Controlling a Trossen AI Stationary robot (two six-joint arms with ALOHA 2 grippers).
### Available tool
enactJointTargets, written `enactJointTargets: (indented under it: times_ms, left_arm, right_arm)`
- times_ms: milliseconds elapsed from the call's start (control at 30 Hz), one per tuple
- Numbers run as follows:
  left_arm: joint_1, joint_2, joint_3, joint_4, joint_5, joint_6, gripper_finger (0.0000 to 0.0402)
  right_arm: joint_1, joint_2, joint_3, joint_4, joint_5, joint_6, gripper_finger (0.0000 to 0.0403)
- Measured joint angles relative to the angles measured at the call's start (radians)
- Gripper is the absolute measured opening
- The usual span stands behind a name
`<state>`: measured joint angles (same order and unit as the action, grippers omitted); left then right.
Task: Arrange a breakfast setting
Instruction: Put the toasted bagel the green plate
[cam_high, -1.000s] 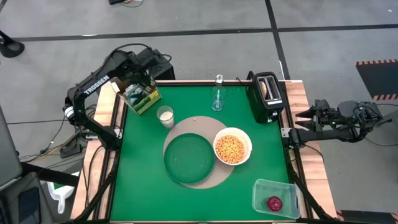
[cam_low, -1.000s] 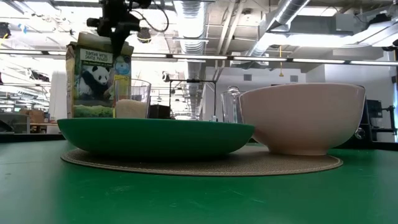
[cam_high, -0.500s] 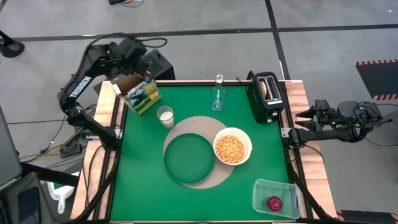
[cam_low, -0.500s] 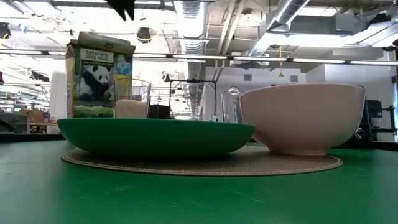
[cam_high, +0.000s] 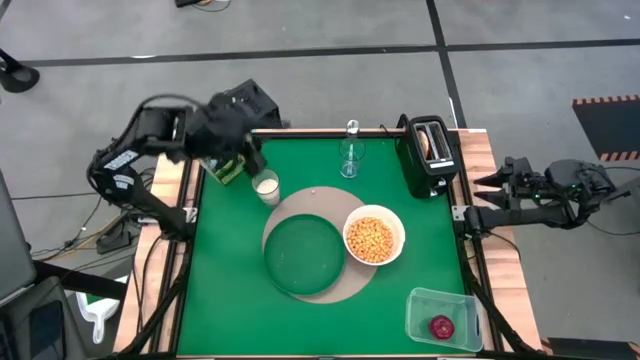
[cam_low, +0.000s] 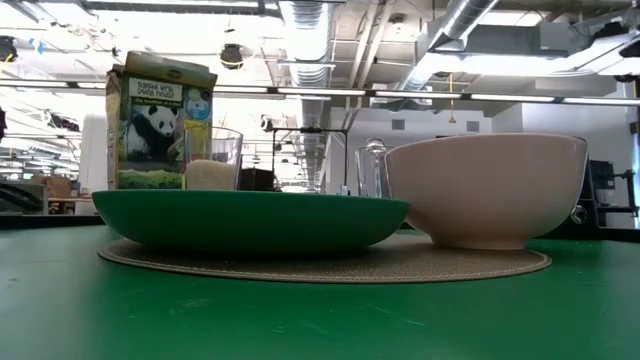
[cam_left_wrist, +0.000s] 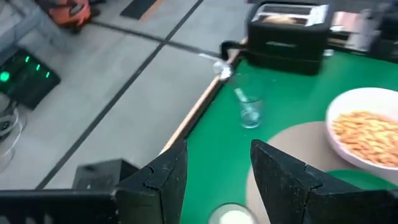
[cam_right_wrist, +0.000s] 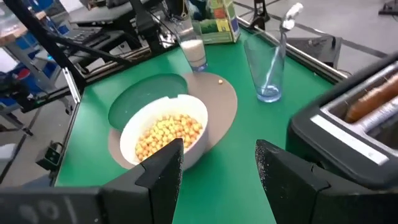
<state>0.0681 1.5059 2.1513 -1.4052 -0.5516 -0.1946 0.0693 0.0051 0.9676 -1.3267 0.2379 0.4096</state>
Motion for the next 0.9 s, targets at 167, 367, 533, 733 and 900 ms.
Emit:
enactJointTargets:
  times_ms: [167, 367, 533, 733, 900]
  left_arm:
    - [-0.187, -0.002, -0.075, 0.035, -0.141, -0.037, 0.0163]
    - [-0.33, -0.003, -0.207, 0.068, -0.191, -0.098, 0.0163]
    - [-0.397, -0.037, -0.355, 0.181, -0.19, -0.096, 0.0163]
    - [-0.441, -0.143, -0.628, 0.518, -0.152, -0.009, 0.0163]
    - [-0.45, -0.261, -0.932, 0.95, -0.062, 0.145, 0.0163]
  right_arm:
    - [0.0, 0.008, -0.08, 0.086, -0.003, -0.038, 0.0227]
    - [0.0, 0.098, -0.14, 0.204, -0.004, -0.104, 0.0227]
    - [0.0, 0.204, -0.14, 0.291, -0.004, -0.146, 0.0227]
    - [0.001, 0.342, -0.14, 0.35, -0.004, -0.149, 0.0227]
    - [0.0, 0.455, -0.135, 0.432, -0.003, -0.133, 0.0227]
